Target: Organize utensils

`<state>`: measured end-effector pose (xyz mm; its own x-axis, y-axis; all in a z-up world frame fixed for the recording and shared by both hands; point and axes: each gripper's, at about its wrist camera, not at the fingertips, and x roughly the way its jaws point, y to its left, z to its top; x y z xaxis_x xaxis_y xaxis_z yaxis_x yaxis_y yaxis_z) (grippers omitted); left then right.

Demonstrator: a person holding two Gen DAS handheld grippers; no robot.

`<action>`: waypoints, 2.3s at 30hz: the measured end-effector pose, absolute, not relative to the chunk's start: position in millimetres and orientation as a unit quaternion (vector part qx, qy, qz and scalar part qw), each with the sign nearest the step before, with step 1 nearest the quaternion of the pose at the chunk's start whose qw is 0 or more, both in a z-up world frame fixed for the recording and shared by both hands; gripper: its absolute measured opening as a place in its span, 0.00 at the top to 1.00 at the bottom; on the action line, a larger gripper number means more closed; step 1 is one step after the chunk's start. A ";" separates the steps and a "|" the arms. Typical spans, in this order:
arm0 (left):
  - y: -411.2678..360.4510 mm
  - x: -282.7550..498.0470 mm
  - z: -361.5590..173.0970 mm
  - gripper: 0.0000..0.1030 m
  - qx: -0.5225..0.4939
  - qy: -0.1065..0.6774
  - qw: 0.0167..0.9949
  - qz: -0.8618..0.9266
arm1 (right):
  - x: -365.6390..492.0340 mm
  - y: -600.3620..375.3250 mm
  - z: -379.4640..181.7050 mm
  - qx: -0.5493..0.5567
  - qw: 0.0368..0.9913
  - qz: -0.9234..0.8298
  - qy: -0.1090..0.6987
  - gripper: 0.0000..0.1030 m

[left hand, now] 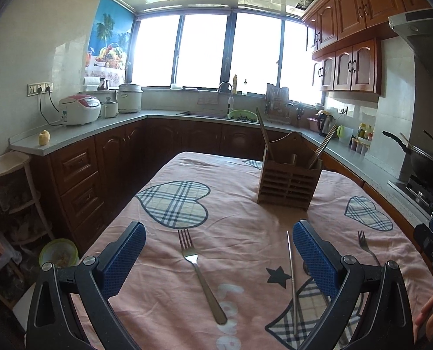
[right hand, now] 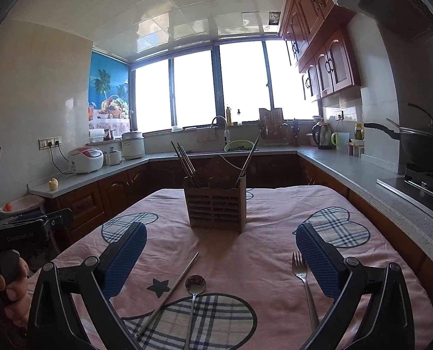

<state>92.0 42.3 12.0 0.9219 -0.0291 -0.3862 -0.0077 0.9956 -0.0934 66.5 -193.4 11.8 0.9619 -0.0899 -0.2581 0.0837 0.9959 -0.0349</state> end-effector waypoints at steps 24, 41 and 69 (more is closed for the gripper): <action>14.9 49.6 -10.3 0.01 0.019 0.208 0.978 -0.002 | 30.6 -192.0 -25.4 -0.005 0.990 -0.040 0.139 0.00; 18.8 30.7 -8.7 0.01 0.021 0.198 0.980 -0.002 | 17.3 -187.3 -20.0 -0.009 0.991 -0.034 0.128 0.00; 21.6 34.7 -10.6 0.01 0.013 0.203 0.979 -0.001 | 14.7 -185.3 -22.0 -0.012 0.991 -0.033 0.128 0.00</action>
